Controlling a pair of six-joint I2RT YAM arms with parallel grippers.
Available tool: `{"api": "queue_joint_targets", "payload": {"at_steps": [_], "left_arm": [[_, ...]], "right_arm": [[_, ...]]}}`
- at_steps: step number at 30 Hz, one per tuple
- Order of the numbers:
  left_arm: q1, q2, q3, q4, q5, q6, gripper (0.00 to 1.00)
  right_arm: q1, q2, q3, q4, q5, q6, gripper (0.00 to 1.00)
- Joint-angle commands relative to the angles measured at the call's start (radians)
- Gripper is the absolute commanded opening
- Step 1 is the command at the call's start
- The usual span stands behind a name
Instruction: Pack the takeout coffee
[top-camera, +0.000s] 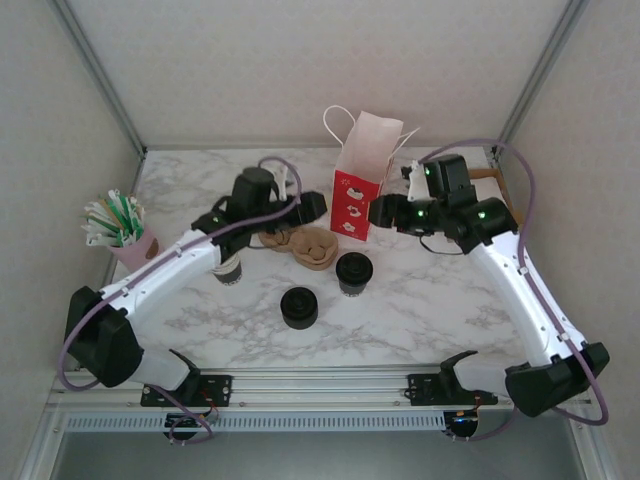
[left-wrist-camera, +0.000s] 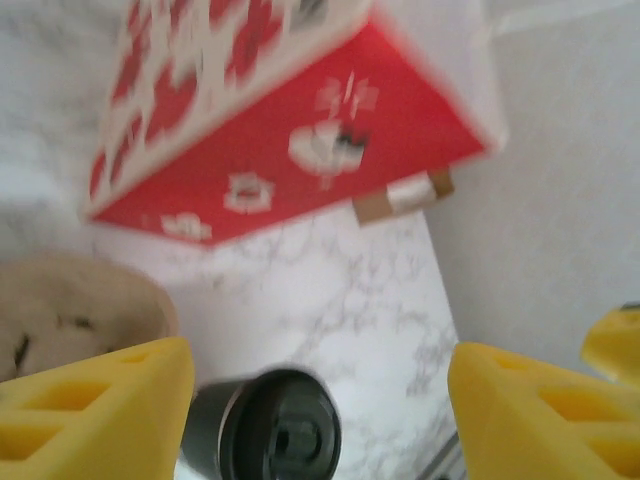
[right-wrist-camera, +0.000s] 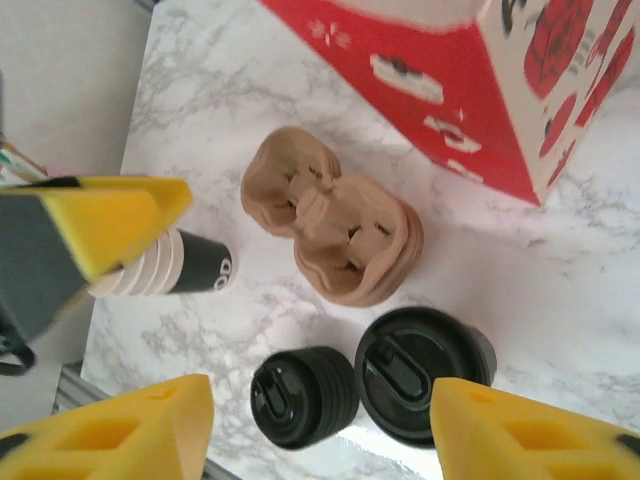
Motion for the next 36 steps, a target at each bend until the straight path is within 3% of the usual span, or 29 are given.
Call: {"api": "queue_joint_targets", "payload": {"at_steps": [1,5,9,14,20,31,36], "left_arm": [[0.053,0.08,0.141,-0.049,0.008,0.041,0.65],[0.096,0.194,0.275,-0.071,-0.009,0.034,0.53],[0.108,0.343,0.414,-0.105,-0.002,0.032,0.47],[0.103,0.496,0.525,-0.091,0.066,0.0,0.37],[0.069,0.57,0.527,-0.042,0.12,-0.037,0.3],[-0.037,0.542,0.369,0.121,0.131,-0.128,0.28],[-0.1,0.547,0.354,0.169,0.139,-0.157,0.28]], "right_arm": [[0.004,0.069,0.108,-0.072,0.051,-0.051,0.66],[0.004,0.106,0.19,-0.107,0.085,-0.059,0.76],[0.005,0.081,0.194,-0.138,0.109,-0.059,0.99],[0.003,0.037,0.184,-0.199,0.2,-0.053,0.99],[0.004,0.033,0.214,-0.268,0.337,-0.002,0.99],[0.004,0.155,0.405,-0.278,0.341,-0.063,0.99],[0.003,0.242,0.503,-0.279,0.281,-0.163,0.98]]}}
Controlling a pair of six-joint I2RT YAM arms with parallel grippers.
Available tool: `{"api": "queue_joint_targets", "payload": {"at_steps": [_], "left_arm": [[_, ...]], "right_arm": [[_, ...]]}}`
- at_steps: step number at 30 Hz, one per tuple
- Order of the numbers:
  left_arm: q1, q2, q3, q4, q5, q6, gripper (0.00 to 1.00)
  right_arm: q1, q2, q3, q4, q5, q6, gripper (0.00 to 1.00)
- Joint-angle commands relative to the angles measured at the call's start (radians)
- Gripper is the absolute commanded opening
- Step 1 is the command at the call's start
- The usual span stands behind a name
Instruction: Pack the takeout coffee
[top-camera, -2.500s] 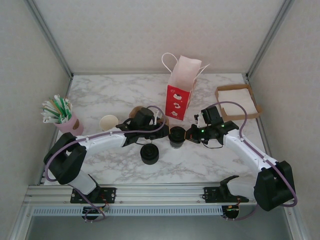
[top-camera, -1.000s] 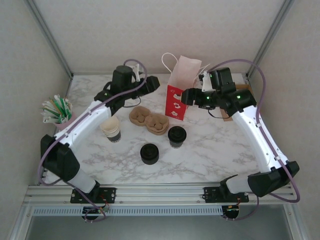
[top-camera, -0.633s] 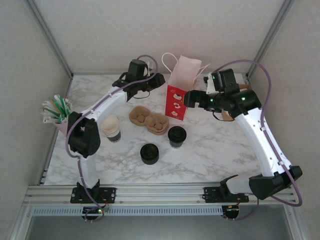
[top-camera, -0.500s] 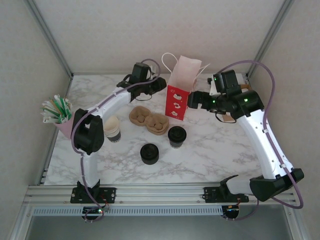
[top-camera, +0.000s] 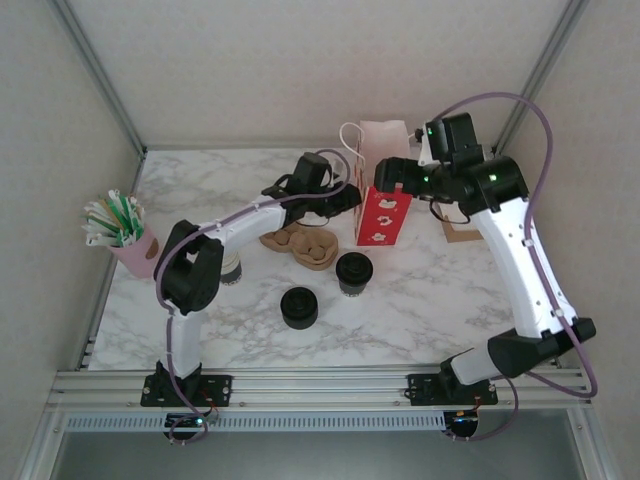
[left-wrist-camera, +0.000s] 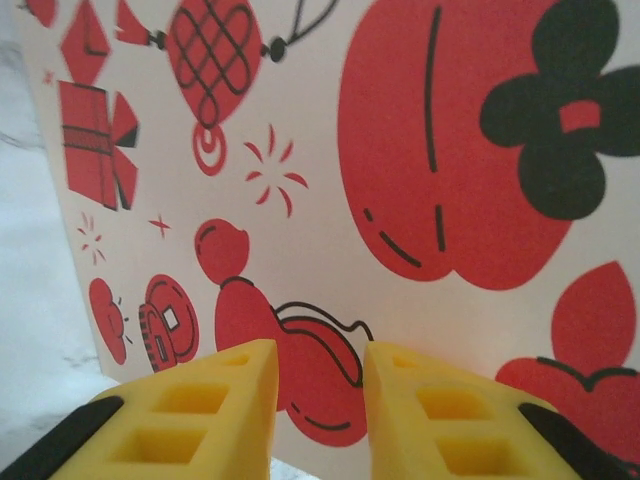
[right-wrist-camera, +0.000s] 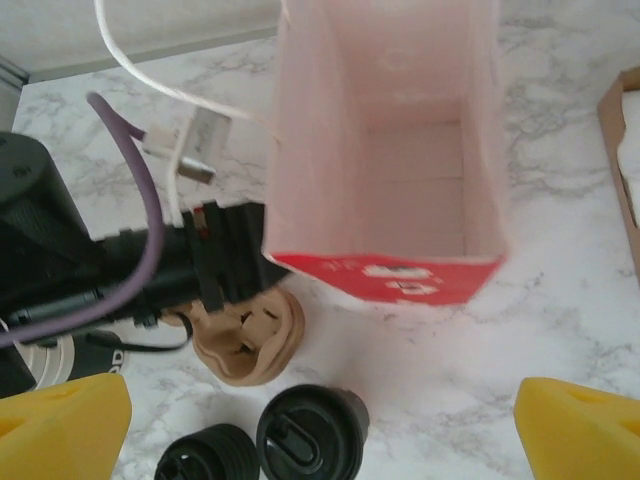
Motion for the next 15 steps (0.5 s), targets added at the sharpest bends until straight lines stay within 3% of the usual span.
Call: {"api": "queue_joint_targets", "payload": {"at_steps": [1,4,8,15], "left_arm": [[-0.042,-0.031,-0.007,0.088,0.03,-0.036,0.28],[-0.061,-0.063,-0.036,0.115,0.032,-0.046,0.29],[-0.056,-0.147,-0.1,0.107,-0.007,-0.03,0.32],[-0.039,-0.321,-0.202,0.062,-0.075,0.008,0.48]], "right_arm": [[0.004,0.055,0.078,-0.025,-0.032,-0.091,0.96],[0.004,0.108,0.135,-0.052,-0.001,-0.128,0.89],[0.004,0.171,0.17,-0.074,0.009,-0.187,0.73],[0.003,0.24,0.188,-0.073,0.014,-0.228,0.5]]}}
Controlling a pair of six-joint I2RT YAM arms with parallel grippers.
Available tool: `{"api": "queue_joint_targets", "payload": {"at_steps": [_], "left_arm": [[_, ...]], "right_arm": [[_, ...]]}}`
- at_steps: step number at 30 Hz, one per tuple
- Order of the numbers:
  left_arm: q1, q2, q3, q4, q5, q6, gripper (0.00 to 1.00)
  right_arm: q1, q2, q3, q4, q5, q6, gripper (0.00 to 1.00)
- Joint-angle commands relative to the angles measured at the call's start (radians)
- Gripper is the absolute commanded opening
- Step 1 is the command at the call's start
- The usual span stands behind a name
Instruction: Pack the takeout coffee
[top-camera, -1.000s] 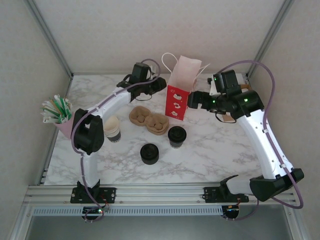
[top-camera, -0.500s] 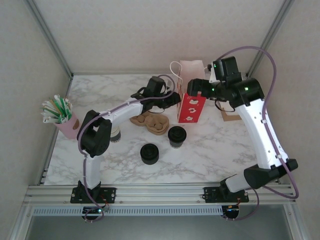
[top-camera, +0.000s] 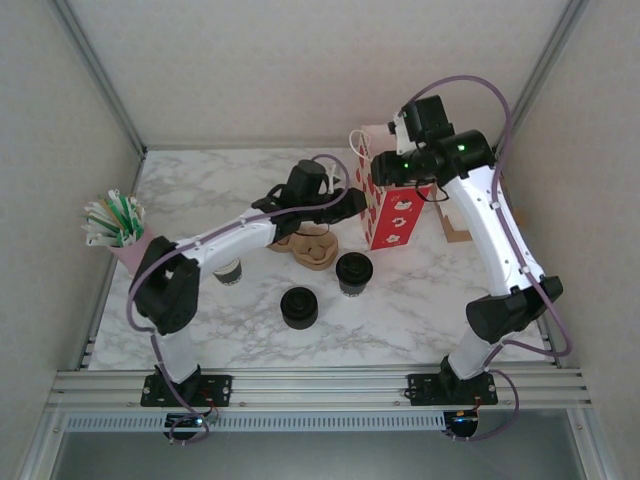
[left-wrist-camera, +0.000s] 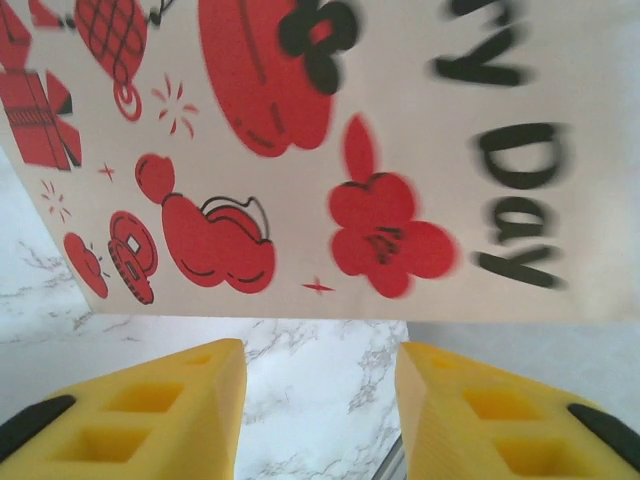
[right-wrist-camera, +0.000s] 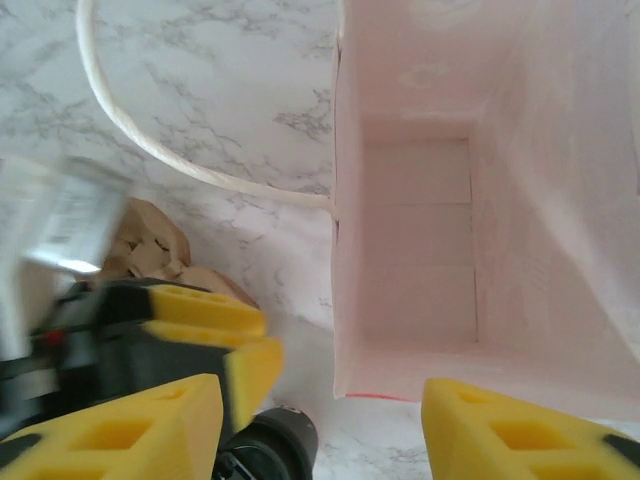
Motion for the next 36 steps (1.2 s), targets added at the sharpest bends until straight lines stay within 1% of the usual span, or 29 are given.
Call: {"api": "queue_joint_targets", "payload": {"at_steps": [1,3,4,5,7,10,13,15,18,22,27,36], "left_arm": [[0.008,-0.117,-0.038,-0.018,-0.057,0.033,0.5],[0.012,-0.172,-0.078,-0.031,-0.081,0.042,0.55],[0.015,-0.198,-0.096,-0.034,-0.088,0.045,0.57],[0.018,-0.225,-0.119,-0.037,-0.097,0.046,0.58],[0.024,-0.274,-0.16,-0.044,-0.113,0.047,0.61],[0.036,-0.338,-0.216,-0.045,-0.118,0.047,0.62],[0.05,-0.39,-0.264,-0.049,-0.123,0.048,0.62],[0.061,-0.422,-0.289,-0.053,-0.127,0.05,0.62],[0.073,-0.457,-0.315,-0.061,-0.13,0.054,0.64],[0.08,-0.5,-0.334,-0.08,-0.135,0.063,0.66],[0.085,-0.539,-0.355,-0.091,-0.139,0.075,0.67],[0.091,-0.569,-0.391,-0.091,-0.132,0.078,0.68]], "right_arm": [[0.003,0.041,0.041,-0.028,0.014,-0.038,0.46],[0.003,0.071,0.053,-0.036,0.02,-0.04,0.37],[0.005,0.084,0.057,-0.039,0.024,-0.041,0.33],[0.005,0.095,0.059,-0.042,0.029,-0.041,0.32],[0.007,0.114,0.057,-0.042,0.039,-0.047,0.26],[0.014,0.139,0.064,-0.054,0.062,-0.051,0.2],[0.038,0.148,0.072,-0.072,0.122,-0.059,0.15],[0.055,0.149,0.075,-0.081,0.173,-0.063,0.07],[0.077,0.15,0.084,-0.115,0.251,-0.065,0.0],[0.115,0.125,0.079,-0.177,0.369,-0.052,0.0],[0.16,0.05,-0.003,-0.239,0.497,-0.007,0.0],[0.244,-0.166,-0.264,-0.306,0.54,0.134,0.0]]}}
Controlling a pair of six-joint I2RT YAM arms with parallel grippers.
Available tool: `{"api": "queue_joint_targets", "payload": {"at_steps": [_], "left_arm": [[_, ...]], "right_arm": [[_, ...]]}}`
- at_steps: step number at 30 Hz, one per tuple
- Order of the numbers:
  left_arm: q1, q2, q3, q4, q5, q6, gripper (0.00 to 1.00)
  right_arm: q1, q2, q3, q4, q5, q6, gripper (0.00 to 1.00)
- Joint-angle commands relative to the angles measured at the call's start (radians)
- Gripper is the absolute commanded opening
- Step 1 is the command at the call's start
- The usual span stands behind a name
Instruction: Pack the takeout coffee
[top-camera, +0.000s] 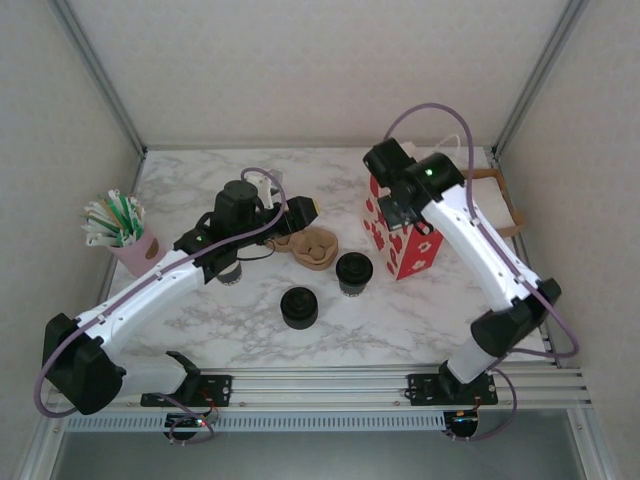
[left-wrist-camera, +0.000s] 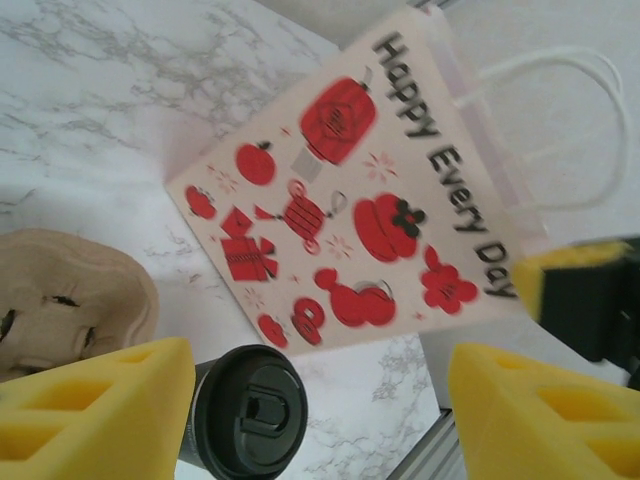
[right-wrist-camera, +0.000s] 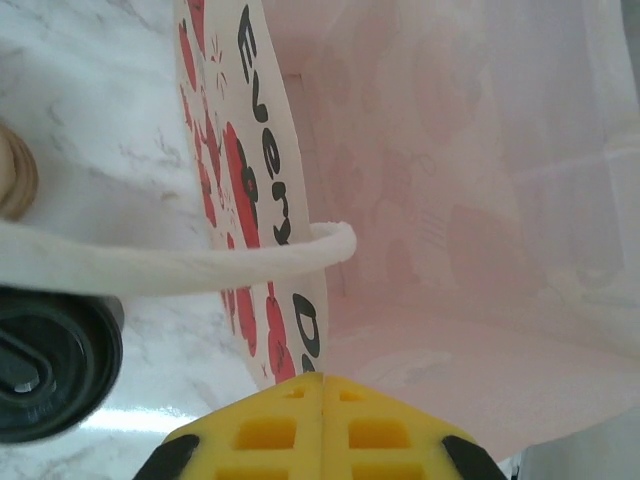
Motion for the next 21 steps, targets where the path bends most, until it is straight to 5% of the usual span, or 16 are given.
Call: {"api": "queue_joint_targets", "payload": {"at_steps": [1,8,15,21], "left_arm": [[0.011,-0.033,-0.016,-0.007,-0.007,0.017,0.68],[0.011,-0.059,-0.039,-0.005,-0.011,0.014,0.68],[0.012,-0.105,-0.052,-0.02,-0.029,0.013,0.76],[0.019,-0.196,-0.049,-0.099,-0.101,0.038,0.95]], "right_arm": [[0.038,-0.079,-0.074,-0.077,0.064,0.098,0.0],[0.083,-0.175,-0.211,-0.101,0.061,0.168,0.01],[0.099,-0.205,-0.146,-0.131,0.082,0.194,0.25],[0.157,-0.232,-0.022,-0.117,0.027,0.173,0.5]]}}
